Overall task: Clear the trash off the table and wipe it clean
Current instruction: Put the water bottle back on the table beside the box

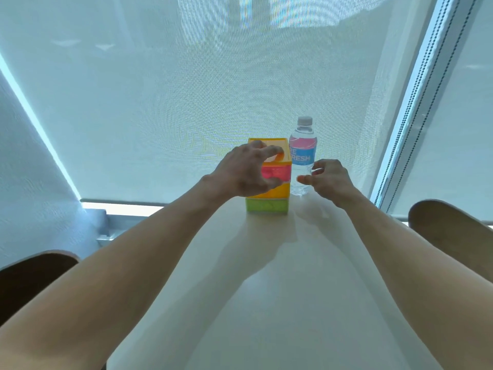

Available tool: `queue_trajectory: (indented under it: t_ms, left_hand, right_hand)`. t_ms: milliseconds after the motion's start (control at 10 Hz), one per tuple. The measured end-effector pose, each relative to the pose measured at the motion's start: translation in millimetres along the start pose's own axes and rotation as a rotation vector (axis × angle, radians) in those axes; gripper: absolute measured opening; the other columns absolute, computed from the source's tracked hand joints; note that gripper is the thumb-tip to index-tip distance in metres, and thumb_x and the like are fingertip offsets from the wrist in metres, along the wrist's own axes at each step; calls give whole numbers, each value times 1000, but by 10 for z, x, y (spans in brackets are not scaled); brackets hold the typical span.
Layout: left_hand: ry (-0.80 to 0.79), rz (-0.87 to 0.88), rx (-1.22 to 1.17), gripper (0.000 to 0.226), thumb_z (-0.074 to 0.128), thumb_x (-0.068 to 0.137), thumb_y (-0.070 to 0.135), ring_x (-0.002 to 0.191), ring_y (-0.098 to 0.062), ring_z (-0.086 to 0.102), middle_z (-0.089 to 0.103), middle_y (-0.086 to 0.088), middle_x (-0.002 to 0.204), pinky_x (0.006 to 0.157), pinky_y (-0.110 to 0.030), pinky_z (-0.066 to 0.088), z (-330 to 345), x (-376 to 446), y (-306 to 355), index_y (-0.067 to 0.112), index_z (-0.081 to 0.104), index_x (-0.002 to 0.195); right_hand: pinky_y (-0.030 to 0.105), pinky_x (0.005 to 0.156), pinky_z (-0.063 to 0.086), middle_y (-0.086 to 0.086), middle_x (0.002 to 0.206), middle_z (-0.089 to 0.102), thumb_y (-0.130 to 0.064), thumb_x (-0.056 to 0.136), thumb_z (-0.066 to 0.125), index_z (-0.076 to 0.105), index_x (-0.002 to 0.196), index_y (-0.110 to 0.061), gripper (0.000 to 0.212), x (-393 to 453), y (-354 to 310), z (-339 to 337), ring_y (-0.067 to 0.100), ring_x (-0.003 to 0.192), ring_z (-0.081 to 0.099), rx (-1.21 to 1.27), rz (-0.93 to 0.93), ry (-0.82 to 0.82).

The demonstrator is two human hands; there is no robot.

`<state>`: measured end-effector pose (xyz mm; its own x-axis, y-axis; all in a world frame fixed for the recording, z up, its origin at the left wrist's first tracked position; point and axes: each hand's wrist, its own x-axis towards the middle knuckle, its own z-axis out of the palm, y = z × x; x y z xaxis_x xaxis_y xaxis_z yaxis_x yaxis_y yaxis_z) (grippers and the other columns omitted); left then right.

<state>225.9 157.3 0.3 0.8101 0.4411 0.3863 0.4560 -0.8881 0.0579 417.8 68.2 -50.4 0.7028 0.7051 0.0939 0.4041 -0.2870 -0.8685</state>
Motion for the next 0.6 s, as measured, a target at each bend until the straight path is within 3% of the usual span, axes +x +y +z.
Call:
queue_trajectory:
  t_ms: [100,300,400,600]
  left_hand:
    - [3,1,0,68,63,80,63,118,-23,54,52,0,136,99,-34,40,-4,7,8,33,46,139]
    - [-26,-15,26,71,64,80,60,121,-24,52,50,-1,137,100,-38,43,-25,24,46,33,42,142]
    - [-40,-28,29,70,64,81,59,121,-23,50,49,-1,137,96,-35,41,-63,15,82,32,41,141]
    - [-9,-49,-56,69,65,83,54,135,-23,39,40,-6,147,106,-38,39,-86,-109,136,33,39,143]
  right_hand:
    - [35,91,49,9,116,63,-28,79,83,57,127,-7,59,-6,7,-2,22,102,60,-10,-9,-1]
    - [41,98,50,8,113,62,-27,78,83,57,129,-6,61,10,22,2,26,108,61,-11,-7,-10]
    - [42,97,51,9,112,62,-23,77,84,56,131,-5,63,-10,14,-24,26,102,61,9,8,-38]
    - [33,88,46,13,128,57,-19,81,79,50,138,-11,65,-142,-51,-117,27,115,57,27,-10,-27]
